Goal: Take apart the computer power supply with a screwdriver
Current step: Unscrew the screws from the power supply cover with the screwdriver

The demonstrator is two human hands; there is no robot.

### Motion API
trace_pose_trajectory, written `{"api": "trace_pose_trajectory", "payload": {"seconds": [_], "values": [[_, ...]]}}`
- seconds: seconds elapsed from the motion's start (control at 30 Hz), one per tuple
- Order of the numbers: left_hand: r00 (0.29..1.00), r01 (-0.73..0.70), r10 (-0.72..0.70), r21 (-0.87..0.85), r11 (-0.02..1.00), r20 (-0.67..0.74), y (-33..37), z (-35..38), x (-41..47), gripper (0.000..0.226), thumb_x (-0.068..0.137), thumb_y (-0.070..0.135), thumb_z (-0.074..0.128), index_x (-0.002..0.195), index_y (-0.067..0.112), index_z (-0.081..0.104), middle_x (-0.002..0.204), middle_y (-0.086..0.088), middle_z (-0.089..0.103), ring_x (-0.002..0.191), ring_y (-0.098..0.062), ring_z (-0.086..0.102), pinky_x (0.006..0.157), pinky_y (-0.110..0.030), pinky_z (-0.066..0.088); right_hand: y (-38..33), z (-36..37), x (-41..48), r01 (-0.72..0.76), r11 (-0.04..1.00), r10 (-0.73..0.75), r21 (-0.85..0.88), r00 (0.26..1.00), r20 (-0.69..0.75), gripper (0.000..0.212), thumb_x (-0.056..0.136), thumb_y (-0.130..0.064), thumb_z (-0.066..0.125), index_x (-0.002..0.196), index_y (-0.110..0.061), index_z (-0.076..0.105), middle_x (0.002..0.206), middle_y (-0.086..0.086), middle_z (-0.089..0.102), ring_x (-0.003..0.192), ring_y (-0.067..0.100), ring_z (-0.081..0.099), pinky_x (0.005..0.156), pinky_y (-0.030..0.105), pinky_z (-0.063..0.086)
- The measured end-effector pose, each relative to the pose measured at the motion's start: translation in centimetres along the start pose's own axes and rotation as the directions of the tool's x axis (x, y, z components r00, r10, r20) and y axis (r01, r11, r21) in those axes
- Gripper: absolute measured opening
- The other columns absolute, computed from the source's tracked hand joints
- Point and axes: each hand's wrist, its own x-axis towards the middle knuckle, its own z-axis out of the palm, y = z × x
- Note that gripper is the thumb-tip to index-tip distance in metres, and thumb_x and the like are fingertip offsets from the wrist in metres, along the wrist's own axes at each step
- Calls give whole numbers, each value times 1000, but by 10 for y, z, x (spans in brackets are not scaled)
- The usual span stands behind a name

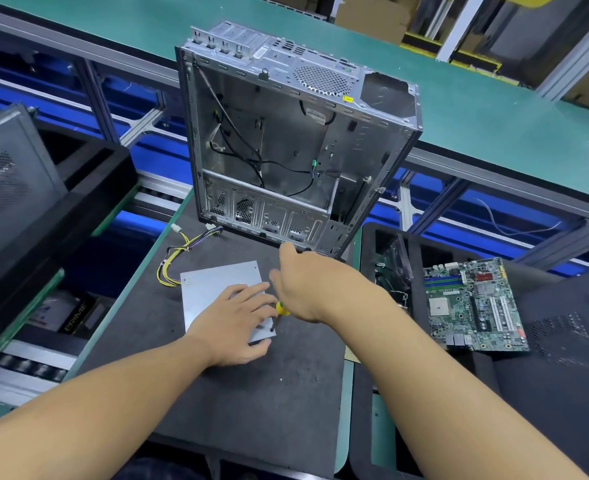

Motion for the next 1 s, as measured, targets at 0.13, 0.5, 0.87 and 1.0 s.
{"api": "trace_pose_trajectory", "payload": {"seconds": [0.13, 0.5, 0.87, 1.0], "values": [[999, 13, -13, -2, 1000, 45, -1, 2, 0, 33, 74, 55, 64, 93, 29, 59, 112, 10, 60, 123, -21, 53, 104, -37, 32, 1, 1, 1, 9, 998, -10, -66, 1000, -2, 16, 96, -17, 44, 98, -13, 29, 77, 4, 42, 62, 22, 42, 50, 33, 28], [1000, 14, -15, 21, 1000, 23, -1, 4, 1, 30, 73, 55, 62, 87, 29, 61, 100, 10, 60, 109, -17, 48, 99, -34, 32, -2, 7, -1, 70, 980, -94, -184, 988, -125, 32, 105, -40, 29, 121, -14, 39, 115, 7, 44, 88, 31, 47, 59, 35, 31], [998, 38, -40, 37, 999, 53, 2, 0, 0, 33, 72, 56, 62, 92, 30, 66, 103, 9, 64, 117, -15, 46, 103, -34, 31, 1, 10, -3, 96, 991, -107, -96, 988, -114, 28, 95, -29, 46, 120, -18, 40, 121, 7, 37, 100, 30, 45, 67, 39, 40], [998, 37, -38, 26, 999, 53, 3, -3, 1, 31, 73, 55, 61, 91, 30, 64, 107, 10, 62, 119, -17, 46, 102, -34, 30, -2, 12, -6, 17, 965, -75, -262, 974, -214, 23, 103, -31, 36, 120, -15, 38, 109, 9, 48, 69, 30, 44, 51, 32, 20]]}}
